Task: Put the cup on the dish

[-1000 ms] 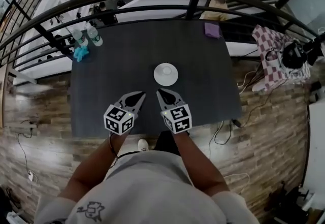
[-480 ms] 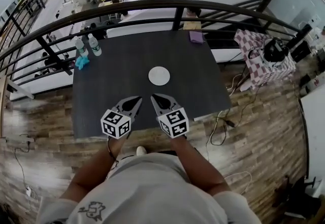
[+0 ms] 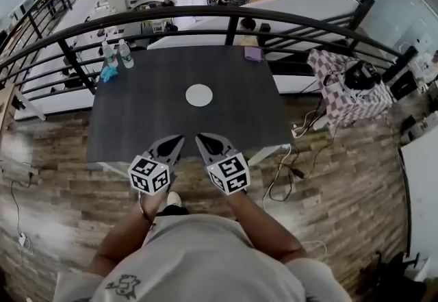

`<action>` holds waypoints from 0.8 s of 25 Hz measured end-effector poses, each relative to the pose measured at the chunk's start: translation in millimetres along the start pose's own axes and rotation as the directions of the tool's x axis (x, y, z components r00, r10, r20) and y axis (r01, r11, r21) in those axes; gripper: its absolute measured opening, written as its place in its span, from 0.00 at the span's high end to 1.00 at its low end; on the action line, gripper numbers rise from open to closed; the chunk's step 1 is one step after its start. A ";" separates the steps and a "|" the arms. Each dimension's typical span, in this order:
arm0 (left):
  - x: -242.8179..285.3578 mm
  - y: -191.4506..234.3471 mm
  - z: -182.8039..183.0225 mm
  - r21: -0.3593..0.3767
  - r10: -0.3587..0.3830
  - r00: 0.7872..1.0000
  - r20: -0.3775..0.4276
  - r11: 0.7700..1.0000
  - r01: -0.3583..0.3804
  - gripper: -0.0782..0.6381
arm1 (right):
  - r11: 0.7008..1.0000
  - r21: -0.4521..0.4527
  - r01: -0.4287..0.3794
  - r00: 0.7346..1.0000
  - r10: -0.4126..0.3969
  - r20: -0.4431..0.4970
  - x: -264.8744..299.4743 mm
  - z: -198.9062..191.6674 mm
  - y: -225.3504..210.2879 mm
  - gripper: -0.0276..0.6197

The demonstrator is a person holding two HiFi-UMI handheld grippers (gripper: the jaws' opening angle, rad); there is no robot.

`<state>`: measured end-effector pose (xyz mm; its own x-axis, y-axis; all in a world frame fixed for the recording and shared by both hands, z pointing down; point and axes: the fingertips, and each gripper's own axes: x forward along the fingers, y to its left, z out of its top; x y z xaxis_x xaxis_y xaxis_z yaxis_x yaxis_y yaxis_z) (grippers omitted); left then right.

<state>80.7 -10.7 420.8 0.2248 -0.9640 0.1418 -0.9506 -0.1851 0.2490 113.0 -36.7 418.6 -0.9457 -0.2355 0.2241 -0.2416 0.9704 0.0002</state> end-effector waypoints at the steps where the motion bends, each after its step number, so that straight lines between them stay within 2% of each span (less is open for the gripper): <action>1: -2.9 -17.4 -4.2 0.001 0.010 1.000 0.005 1.000 -0.010 0.89 | 1.000 -0.004 -0.010 1.000 0.010 -0.001 -17.0 -4.8 4.2 0.94; 5: -22.0 -84.5 -30.9 -0.005 0.039 0.999 -0.001 0.999 -0.039 0.89 | 0.999 0.001 -0.047 0.999 0.047 -0.011 -84.1 -29.4 27.9 0.94; 9: -35.4 -125.1 -44.2 0.000 0.046 0.999 -0.016 0.999 -0.046 0.89 | 0.998 0.014 -0.062 0.998 0.062 -0.007 -121.4 -37.9 37.9 0.94; 13: -52.1 -143.6 -56.8 0.003 0.053 0.998 -0.036 0.999 -0.053 0.89 | 0.997 0.020 -0.077 0.997 0.077 0.001 -141.2 -44.2 53.6 0.94; 20: -79.4 -157.8 -56.5 0.018 0.026 0.999 -0.038 1.000 -0.025 0.89 | 0.999 0.014 -0.047 0.999 0.046 0.009 -157.7 -36.6 80.7 0.94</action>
<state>224.9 105.9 424.4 0.2080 -0.9606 0.1843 -0.9598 -0.1641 0.2277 250.6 80.8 418.9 -0.9577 -0.1906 0.2154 -0.2004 0.9794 -0.0241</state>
